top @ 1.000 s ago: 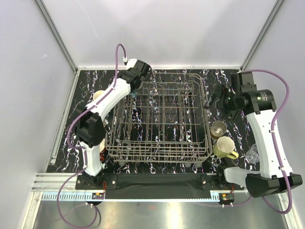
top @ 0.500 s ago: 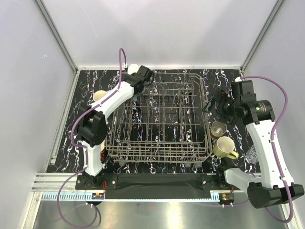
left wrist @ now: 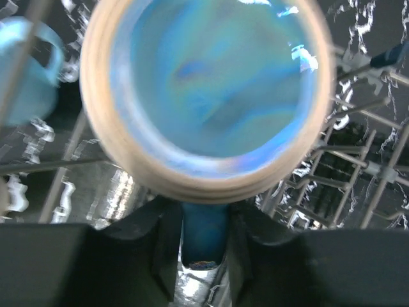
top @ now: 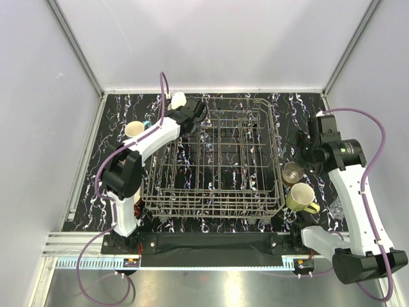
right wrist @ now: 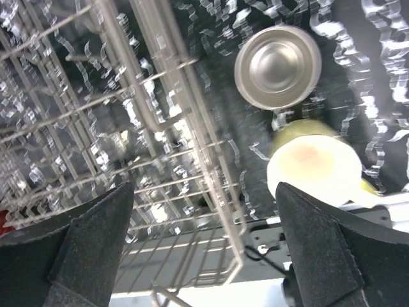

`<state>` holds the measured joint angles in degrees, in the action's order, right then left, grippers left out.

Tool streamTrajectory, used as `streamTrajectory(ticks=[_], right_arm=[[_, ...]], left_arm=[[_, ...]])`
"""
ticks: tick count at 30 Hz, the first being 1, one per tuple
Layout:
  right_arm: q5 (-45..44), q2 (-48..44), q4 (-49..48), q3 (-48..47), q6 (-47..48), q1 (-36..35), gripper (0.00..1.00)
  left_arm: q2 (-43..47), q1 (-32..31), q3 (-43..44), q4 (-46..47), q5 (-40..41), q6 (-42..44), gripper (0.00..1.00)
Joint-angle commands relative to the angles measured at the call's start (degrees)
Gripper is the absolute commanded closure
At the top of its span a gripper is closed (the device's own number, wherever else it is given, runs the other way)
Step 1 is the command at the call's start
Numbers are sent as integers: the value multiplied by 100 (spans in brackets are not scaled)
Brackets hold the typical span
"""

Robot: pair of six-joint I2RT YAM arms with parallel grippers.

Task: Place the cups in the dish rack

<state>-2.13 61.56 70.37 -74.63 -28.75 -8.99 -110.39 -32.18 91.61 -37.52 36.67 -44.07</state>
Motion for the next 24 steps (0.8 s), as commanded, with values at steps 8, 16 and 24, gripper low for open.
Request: streamTrajectory(ticks=[8, 16, 24], right_arm=[[-50, 85, 451, -527, 133, -6, 0], [54, -504, 293, -78, 116, -6, 0], [196, -698, 223, -7, 36, -6, 0]], left_arm=[[404, 213, -556, 306, -494, -154, 27], [685, 204, -662, 447, -643, -128, 35], [326, 133, -391, 325, -776, -215, 36]])
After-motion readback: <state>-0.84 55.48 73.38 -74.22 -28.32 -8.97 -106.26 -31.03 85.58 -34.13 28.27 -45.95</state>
